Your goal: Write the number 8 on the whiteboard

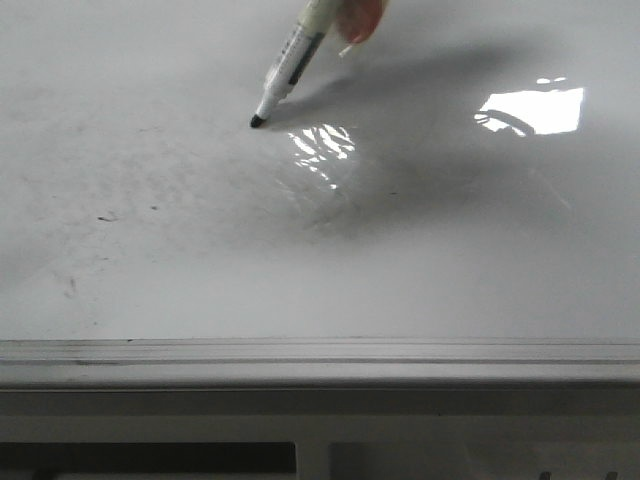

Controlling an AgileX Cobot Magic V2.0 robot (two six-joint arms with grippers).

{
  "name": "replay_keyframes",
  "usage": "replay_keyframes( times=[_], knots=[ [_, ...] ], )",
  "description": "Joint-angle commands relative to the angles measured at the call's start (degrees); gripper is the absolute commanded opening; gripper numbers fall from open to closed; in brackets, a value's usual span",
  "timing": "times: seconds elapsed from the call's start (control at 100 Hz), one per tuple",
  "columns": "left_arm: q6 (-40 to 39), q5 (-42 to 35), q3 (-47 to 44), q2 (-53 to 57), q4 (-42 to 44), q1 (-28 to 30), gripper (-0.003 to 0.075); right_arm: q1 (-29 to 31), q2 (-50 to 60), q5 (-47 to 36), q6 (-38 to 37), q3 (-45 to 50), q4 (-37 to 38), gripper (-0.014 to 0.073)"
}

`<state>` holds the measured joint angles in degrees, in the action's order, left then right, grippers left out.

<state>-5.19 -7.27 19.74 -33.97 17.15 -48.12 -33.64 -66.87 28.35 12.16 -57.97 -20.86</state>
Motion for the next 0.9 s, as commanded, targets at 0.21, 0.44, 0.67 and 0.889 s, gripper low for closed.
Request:
replay_keyframes(
  times=[0.21, 0.44, 0.67, 0.889],
  knots=[
    [-0.31, -3.82, 1.85, -0.39, -0.56, -0.26, 0.0250, 0.57, 4.30, 7.56, -5.19, -1.45, 12.52, -0.0053],
    [-0.31, -3.84, 1.85, -0.39, -0.56, -0.26, 0.0250, -3.41, 0.74, 2.01, -5.29, 0.38, 8.48, -0.0053],
    [-0.31, -3.84, 1.85, -0.39, -0.56, -0.26, 0.0250, -2.86, 2.38, -3.52, -5.68, -0.62, 9.77, -0.0051],
    [-0.31, -3.84, 1.85, -0.39, -0.56, -0.26, 0.0250, 1.38, 5.45, -5.61, -5.68, -0.83, 9.77, -0.0051]
  ],
)
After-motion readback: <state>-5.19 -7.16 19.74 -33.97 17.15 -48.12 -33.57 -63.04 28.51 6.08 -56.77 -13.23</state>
